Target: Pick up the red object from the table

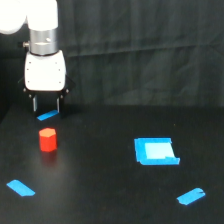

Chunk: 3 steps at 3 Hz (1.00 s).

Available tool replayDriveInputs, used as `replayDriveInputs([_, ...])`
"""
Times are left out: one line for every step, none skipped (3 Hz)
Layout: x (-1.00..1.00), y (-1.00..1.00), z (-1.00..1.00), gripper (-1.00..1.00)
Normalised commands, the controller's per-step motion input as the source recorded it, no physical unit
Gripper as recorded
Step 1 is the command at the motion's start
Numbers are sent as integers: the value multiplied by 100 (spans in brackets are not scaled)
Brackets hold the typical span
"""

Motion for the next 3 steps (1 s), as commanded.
replayDriveInputs([12, -48, -3, 96])
replayDriveInputs([15, -59, -1, 90])
replayDriveInputs([27, -90, -16, 96])
